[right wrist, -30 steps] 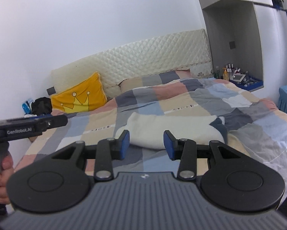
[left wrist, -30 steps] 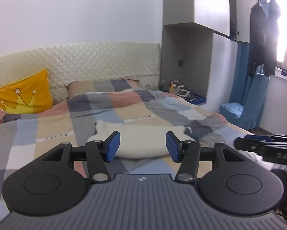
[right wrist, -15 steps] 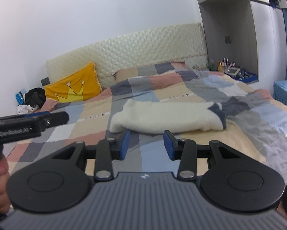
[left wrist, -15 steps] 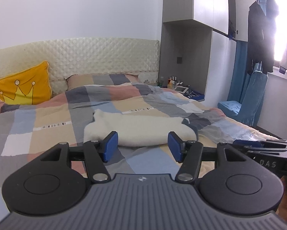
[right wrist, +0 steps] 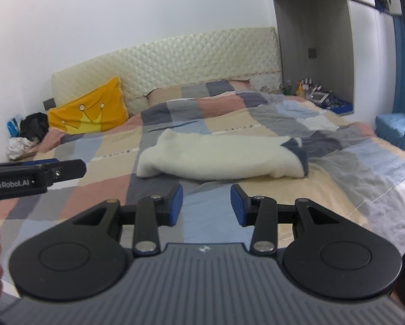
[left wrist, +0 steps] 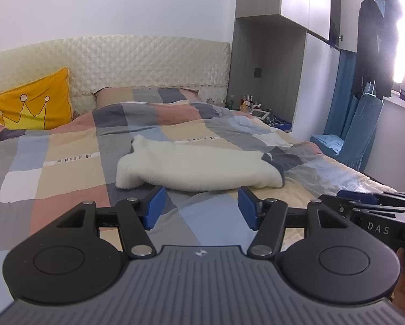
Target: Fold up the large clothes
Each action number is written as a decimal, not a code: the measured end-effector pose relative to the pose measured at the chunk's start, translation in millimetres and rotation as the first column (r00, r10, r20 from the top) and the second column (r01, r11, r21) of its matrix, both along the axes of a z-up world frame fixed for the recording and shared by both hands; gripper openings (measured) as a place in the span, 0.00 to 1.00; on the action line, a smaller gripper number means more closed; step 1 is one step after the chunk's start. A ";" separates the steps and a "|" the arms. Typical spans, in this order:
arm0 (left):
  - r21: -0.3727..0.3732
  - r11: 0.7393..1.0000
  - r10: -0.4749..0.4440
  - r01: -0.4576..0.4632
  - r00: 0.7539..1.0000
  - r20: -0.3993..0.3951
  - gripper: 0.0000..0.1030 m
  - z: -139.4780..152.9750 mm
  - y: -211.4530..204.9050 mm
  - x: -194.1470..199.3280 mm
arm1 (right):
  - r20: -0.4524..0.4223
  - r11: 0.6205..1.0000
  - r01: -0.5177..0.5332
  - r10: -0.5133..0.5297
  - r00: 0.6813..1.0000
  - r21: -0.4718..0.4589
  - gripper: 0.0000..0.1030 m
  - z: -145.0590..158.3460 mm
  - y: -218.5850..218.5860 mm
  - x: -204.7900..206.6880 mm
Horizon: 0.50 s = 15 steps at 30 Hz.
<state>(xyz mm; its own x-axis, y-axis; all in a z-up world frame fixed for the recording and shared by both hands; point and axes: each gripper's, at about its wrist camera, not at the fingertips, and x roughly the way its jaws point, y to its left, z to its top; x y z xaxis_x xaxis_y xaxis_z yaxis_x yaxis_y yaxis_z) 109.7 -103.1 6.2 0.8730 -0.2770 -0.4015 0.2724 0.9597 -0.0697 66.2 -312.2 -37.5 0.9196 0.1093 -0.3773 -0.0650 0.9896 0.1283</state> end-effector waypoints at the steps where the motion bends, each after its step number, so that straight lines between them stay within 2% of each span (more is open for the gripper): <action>1: -0.003 1.000 0.003 -0.003 1.000 -0.002 0.63 -1.0 0.7 0.6 | 0.010 1.000 0.007 -0.007 1.000 -0.024 0.41 -0.5 2.6 -0.8; 9: -0.002 1.000 0.015 -0.015 1.000 -0.002 0.63 -2.8 4.7 -0.1 | -0.012 1.000 -0.008 0.008 1.000 0.003 0.41 -5.9 0.3 3.8; 15: -0.014 0.999 0.029 -0.029 1.000 0.001 0.71 -2.7 7.4 -1.3 | -0.015 1.000 -0.015 0.015 1.000 0.014 0.41 -5.3 -0.2 4.1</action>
<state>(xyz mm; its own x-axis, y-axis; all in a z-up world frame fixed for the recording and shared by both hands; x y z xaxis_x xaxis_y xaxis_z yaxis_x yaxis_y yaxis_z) 108.5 -95.7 3.5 0.8811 -0.2568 -0.3971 0.2444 0.9662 -0.0825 70.3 -312.3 -42.8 0.9119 0.1288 -0.3897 -0.0781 0.9866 0.1433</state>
